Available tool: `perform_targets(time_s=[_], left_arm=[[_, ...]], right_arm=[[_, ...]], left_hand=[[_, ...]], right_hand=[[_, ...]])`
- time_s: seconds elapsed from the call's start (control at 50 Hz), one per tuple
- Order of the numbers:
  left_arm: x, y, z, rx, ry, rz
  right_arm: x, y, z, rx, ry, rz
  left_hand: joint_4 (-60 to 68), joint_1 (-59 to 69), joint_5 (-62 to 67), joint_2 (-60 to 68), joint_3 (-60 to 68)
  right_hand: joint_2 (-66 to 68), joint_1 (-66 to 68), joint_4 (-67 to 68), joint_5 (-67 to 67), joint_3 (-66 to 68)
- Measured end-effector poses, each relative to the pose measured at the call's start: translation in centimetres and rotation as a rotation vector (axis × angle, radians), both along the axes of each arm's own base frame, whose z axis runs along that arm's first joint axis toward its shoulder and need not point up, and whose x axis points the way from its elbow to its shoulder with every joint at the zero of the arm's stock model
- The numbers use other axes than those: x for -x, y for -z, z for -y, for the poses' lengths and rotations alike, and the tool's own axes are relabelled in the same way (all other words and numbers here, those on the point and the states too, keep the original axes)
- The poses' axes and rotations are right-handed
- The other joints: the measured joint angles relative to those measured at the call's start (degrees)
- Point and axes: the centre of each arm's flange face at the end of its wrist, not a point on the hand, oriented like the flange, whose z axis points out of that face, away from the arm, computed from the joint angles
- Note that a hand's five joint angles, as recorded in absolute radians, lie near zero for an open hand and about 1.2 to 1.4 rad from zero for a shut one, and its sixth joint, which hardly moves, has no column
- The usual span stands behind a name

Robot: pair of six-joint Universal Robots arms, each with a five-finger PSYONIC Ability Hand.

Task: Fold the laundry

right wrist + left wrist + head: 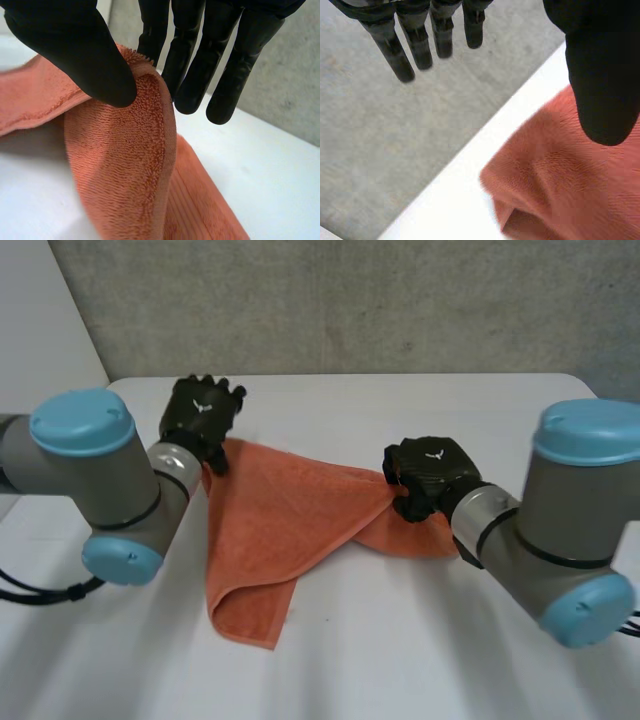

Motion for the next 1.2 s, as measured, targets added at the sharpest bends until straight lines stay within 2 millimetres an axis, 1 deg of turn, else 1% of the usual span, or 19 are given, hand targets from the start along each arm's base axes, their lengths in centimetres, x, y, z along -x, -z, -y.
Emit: perform_targets(time_s=[0.02,0.06,0.08,0.1,0.16,0.18,0.2,0.26,0.32,0.42,0.5,0.72,0.82,0.84,0.94,0.98,1.02,1.04,1.2], left_arm=[[-0.1,0.5,-0.7,-0.024,0.004,0.007],[-0.1,0.5,-0.7,-0.024,0.004,0.007],[-0.4,0.9,-2.2,-0.057,0.007,0.016],[-0.8,1.0,-3.2,-0.076,0.007,0.019],[-1.1,1.1,-4.1,-0.094,0.005,0.020],[-2.1,1.3,-6.2,-0.137,-0.006,0.010],[-2.5,1.4,-7.0,-0.157,-0.016,-0.002],[-3.2,1.4,-8.0,-0.186,-0.036,-0.029],[-5.0,1.6,-10.6,-0.287,-0.109,-0.136],[-5.7,2.1,-11.8,-0.366,-0.148,-0.191],[-6.5,3.4,-13.6,-0.546,-0.211,-0.247],[-5.8,6.3,-12.8,-0.633,-0.234,-0.226],[-5.3,7.0,-11.7,-0.600,-0.225,-0.241],[-5.1,7.1,-11.4,-0.586,-0.221,-0.250],[-4.8,7.2,-10.7,-0.546,-0.209,-0.273],[-4.6,7.2,-10.4,-0.529,-0.204,-0.282],[-4.6,7.1,-10.4,-0.525,-0.202,-0.285],[-4.5,7.1,-10.2,-0.514,-0.199,-0.290],[-4.3,6.5,-9.6,-0.467,-0.179,-0.265]], right_arm=[[-0.2,0.9,0.4,-0.009,0.027,-0.019],[-0.2,0.9,0.4,-0.009,0.027,-0.019],[-0.3,1.9,0.8,-0.023,0.051,-0.040],[-0.3,2.4,0.9,-0.031,0.060,-0.050],[-0.3,2.8,1.0,-0.038,0.065,-0.058],[-0.3,3.3,1.0,-0.048,0.070,-0.067],[-0.2,3.8,1.1,-0.057,0.072,-0.073],[-0.2,4.1,1.1,-0.064,0.072,-0.077],[-0.1,4.6,1.0,-0.078,0.072,-0.084],[0.0,4.7,0.9,-0.084,0.071,-0.087],[0.1,5.0,0.7,-0.092,0.070,-0.093],[0.3,5.3,0.5,-0.104,0.071,-0.101],[0.5,5.4,0.5,-0.109,0.073,-0.105],[0.5,5.4,0.4,-0.110,0.074,-0.106],[0.6,5.5,0.4,-0.112,0.074,-0.108],[0.6,5.4,0.3,-0.112,0.074,-0.108],[0.6,5.4,0.3,-0.111,0.074,-0.108],[0.6,5.3,0.3,-0.109,0.074,-0.107],[0.6,4.3,0.1,-0.056,0.032,-0.189]], left_hand=[[0.0,0.0,0.0,0.0,0.0],[0.0,0.0,0.0,0.0,0.0],[0.0,0.0,0.0,0.0,0.0],[-18.6,-13.6,-17.6,-17.5,-18.6],[-18.6,-13.6,-17.6,-17.5,-18.6],[-18.6,-13.6,-17.6,-17.5,-18.6],[-18.6,-13.6,-17.6,-17.5,-18.6],[-18.5,-13.4,-17.6,-17.4,-18.6],[-14.5,-8.7,-14.3,-13.5,-15.5],[-14.0,-8.5,-14.0,-13.0,-14.9],[-14.0,-8.5,-14.0,-13.0,-14.9],[-8.1,-2.1,-7.8,-6.9,-8.9],[0.5,7.2,0.6,1.4,-0.4],[7.7,14.5,7.4,8.9,7.1],[16.8,23.8,16.5,17.8,16.0],[28.2,34.7,27.9,29.4,27.3],[28.2,34.7,27.9,29.4,27.3],[34.9,39.4,34.4,36.2,33.8],[37.8,39.5,35.4,39.0,36.9]], right_hand=[[0.0,0.0,0.0,0.0,0.0],[0.0,0.0,0.0,0.0,0.0],[0.0,0.0,0.0,0.0,0.0],[0.0,0.0,0.0,0.0,0.0],[0.0,0.0,0.0,0.0,0.0],[0.0,0.0,0.0,0.0,0.0],[0.0,0.0,0.0,0.0,0.0],[0.0,0.0,0.0,0.1,0.0],[0.0,0.0,0.0,0.2,0.0],[0.0,0.0,0.0,0.1,0.0],[0.0,0.0,0.0,0.2,0.0],[0.0,0.0,0.0,0.2,0.0],[0.0,0.0,0.0,0.2,0.0],[0.0,0.0,0.0,0.2,0.0],[0.0,0.0,0.0,0.2,0.0],[0.0,0.0,0.0,0.2,0.0],[0.0,0.0,0.0,0.2,0.0],[0.0,0.0,0.0,0.2,0.0],[0.0,0.0,0.0,0.2,0.0]])
